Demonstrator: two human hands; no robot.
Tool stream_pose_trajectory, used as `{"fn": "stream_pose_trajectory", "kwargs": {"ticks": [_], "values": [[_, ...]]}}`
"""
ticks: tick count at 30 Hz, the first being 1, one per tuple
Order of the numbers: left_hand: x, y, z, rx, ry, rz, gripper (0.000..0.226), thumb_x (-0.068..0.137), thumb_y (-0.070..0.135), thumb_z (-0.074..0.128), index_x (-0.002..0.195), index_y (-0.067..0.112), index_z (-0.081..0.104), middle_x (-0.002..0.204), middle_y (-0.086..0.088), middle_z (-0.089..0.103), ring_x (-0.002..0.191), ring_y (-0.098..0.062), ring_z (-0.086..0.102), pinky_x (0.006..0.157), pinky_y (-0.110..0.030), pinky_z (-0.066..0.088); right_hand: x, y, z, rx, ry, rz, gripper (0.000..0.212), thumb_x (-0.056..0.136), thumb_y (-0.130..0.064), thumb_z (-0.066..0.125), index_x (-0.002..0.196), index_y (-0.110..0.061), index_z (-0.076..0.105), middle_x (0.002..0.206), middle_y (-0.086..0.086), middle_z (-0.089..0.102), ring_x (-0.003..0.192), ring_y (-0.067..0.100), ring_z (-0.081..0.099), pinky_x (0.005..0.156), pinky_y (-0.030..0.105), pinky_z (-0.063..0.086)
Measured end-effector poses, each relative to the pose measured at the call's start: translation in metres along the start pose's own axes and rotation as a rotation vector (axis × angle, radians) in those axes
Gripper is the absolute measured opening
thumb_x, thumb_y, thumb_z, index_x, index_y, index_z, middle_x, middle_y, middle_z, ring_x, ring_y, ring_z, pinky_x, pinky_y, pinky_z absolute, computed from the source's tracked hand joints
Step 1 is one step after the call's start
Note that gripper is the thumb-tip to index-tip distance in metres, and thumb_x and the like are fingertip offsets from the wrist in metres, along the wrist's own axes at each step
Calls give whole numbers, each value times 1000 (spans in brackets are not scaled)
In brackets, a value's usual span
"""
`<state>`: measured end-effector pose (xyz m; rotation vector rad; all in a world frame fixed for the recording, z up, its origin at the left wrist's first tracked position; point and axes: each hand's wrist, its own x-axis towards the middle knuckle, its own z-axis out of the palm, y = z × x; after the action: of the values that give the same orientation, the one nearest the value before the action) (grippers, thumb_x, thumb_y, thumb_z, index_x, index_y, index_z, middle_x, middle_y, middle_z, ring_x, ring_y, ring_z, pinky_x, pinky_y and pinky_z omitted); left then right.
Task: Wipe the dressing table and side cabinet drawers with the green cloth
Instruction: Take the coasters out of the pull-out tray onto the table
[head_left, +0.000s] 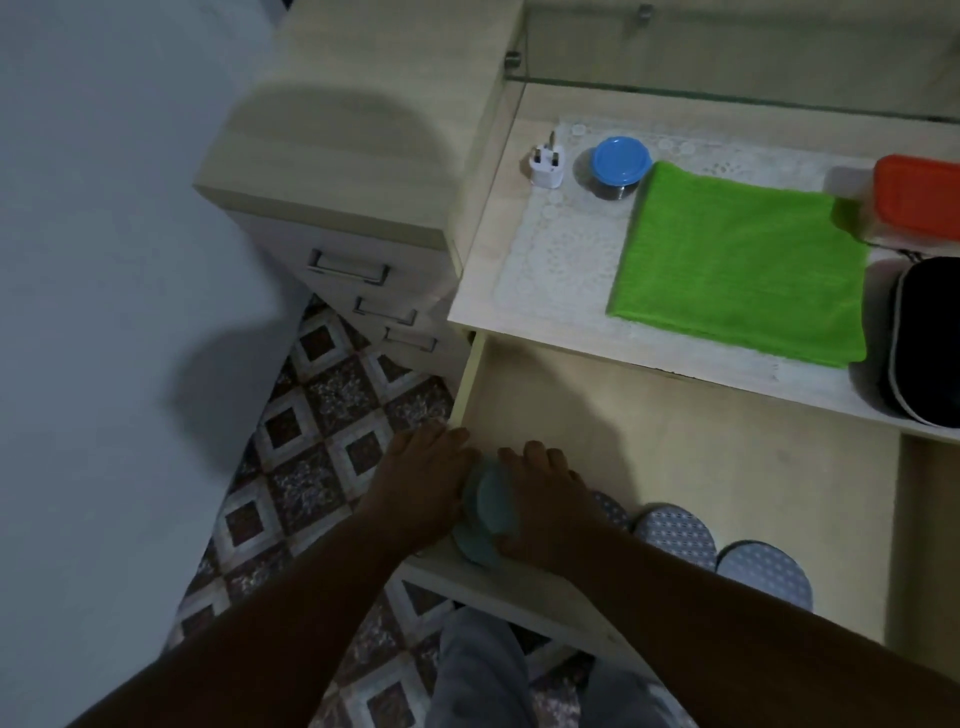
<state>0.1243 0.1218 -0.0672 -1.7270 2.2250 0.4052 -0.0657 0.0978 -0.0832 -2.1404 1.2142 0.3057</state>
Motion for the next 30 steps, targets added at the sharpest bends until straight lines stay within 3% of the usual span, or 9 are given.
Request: {"fn": "stream_pose_trajectory", "kwargs": {"ticks": [3,7,12,15,17,20,23,26,30], "values": [[-2,-3,1,7,-35,22,53,79,49,46,125,27,60,134,0,59,129,-32,51,104,-52,42,12,-11,6,-53,7,-34,99,75,-52,74,152,-20,21,142,7,31,128,32,36,100,45,43],[2,-4,9,51,-88,62,52,81,50,58,128,27,59,137,0,57,134,-37,44,106,-56,37,16,-8,15,-52,37,-28,102,77,-54,73,154,-19,17,147,8,29,131,31,34,104,43,40],[0,-5,20,151,-132,96,41,82,55,50,113,37,71,137,0,57,134,-41,41,108,-59,32,10,4,13,62,5,-8,109,78,-50,76,158,-20,9,155,8,19,141,31,24,112,43,36],[-1,1,14,170,-89,92,40,77,55,51,104,36,75,129,-4,63,129,-41,48,106,-60,37,-3,26,9,116,24,27,90,84,-44,71,154,-19,23,150,7,26,137,29,30,109,42,39],[0,8,11,187,-51,95,41,69,56,68,100,31,76,129,-7,64,130,-39,48,109,-61,31,-16,47,6,73,28,59,72,88,-43,65,148,-19,34,144,6,35,132,27,35,105,39,41],[7,20,9,169,-48,116,63,57,61,80,109,25,74,131,-12,63,132,-34,42,111,-59,26,-40,79,-1,9,23,133,65,89,-45,61,144,-20,39,144,4,38,132,26,36,105,38,39],[16,37,11,141,-100,180,77,52,61,81,120,27,70,131,-11,64,123,-32,55,104,-53,45,-67,107,-6,9,7,205,64,91,-47,57,145,-21,38,145,4,37,134,25,36,108,38,37],[22,48,14,120,-158,201,80,54,64,71,124,26,67,130,-13,64,113,-33,65,93,-52,53,-92,129,-8,15,25,276,59,92,-49,54,142,-21,41,143,3,42,129,24,41,105,37,40],[29,60,15,114,-196,171,92,60,70,61,140,26,55,142,-14,53,126,-36,55,101,-55,45,-130,154,-8,39,79,402,69,83,-55,61,141,-23,42,144,3,44,128,25,45,104,38,44]]}}
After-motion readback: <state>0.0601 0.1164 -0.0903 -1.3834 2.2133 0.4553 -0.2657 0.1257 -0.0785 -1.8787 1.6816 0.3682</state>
